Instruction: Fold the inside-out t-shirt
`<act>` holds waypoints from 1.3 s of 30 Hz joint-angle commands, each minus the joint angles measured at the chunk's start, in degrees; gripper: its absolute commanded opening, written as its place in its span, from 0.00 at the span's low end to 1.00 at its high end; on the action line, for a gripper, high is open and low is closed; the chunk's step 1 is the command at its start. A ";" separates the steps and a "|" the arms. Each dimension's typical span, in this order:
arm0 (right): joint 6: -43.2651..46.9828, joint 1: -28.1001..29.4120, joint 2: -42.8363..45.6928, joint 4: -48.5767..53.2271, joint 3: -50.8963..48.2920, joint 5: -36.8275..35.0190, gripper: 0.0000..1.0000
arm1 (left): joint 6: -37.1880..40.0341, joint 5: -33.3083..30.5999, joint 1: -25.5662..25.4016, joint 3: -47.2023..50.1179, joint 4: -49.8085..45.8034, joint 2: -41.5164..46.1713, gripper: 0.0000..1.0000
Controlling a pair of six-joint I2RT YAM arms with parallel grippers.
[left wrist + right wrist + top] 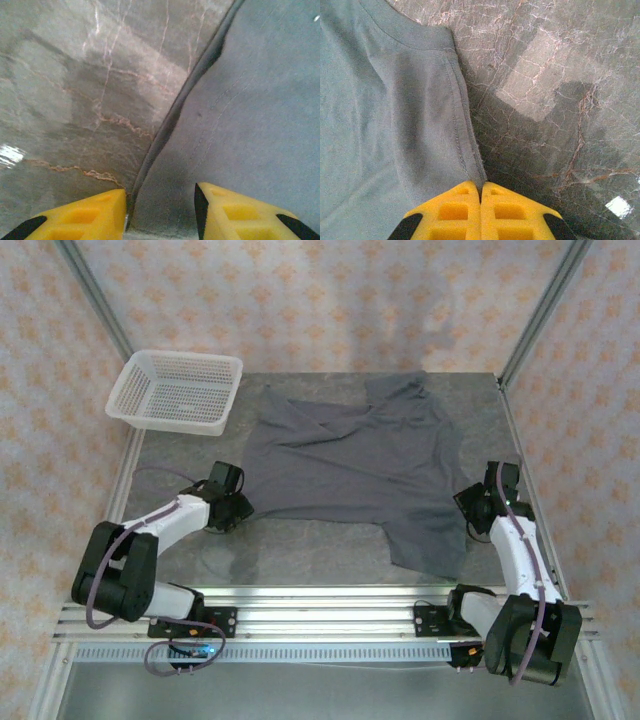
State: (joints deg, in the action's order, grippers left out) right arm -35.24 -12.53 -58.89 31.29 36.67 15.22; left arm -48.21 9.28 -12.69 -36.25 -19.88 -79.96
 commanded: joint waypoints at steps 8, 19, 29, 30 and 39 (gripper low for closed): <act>1.23 0.08 0.93 2.11 1.48 -0.94 0.00 | -3.49 3.90 0.21 0.00 4.22 -2.41 0.18; -0.31 0.09 7.13 4.81 -3.00 -5.53 0.00 | -2.93 -5.44 0.60 1.90 -2.77 7.82 0.00; 1.41 0.10 16.18 11.47 -4.28 -7.23 0.00 | 0.75 -5.62 0.46 4.07 -11.02 19.42 0.00; 1.47 0.06 16.18 11.54 -3.50 -6.92 0.00 | 0.74 -6.16 0.44 3.58 -11.66 20.64 0.00; 0.20 0.06 7.82 4.70 5.43 -4.61 0.00 | 3.22 -8.32 0.41 -6.49 -8.98 19.53 0.00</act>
State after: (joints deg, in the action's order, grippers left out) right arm -34.70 -12.53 -48.34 39.75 38.70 11.29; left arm -47.05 4.40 -11.99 -38.74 -30.11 -58.08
